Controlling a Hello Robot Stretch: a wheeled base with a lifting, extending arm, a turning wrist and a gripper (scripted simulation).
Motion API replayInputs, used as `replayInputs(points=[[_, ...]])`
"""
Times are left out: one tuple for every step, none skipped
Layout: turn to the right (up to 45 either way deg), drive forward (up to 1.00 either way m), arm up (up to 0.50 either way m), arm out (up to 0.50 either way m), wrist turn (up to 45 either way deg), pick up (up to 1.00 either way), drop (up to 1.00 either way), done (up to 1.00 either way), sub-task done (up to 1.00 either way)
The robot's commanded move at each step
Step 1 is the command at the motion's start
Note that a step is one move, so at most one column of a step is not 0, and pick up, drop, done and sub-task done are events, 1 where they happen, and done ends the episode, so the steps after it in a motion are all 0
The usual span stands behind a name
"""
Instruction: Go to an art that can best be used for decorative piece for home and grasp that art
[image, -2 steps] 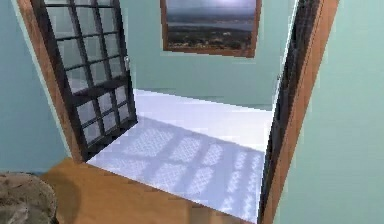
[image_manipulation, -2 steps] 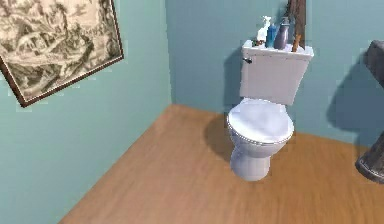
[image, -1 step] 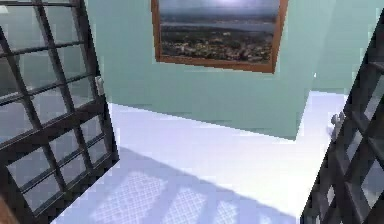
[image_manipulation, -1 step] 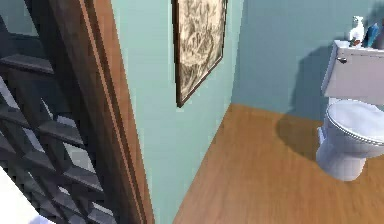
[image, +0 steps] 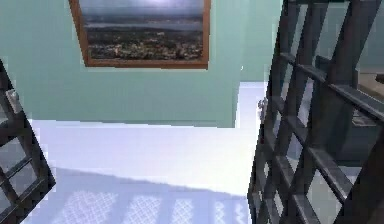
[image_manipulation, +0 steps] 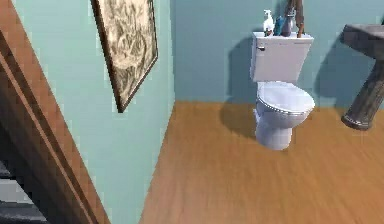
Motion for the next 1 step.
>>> replayInputs(points=[[0.0, 1.00, 0.00, 0.00, 0.0, 0.00, 0.00, 0.00, 0.00]])
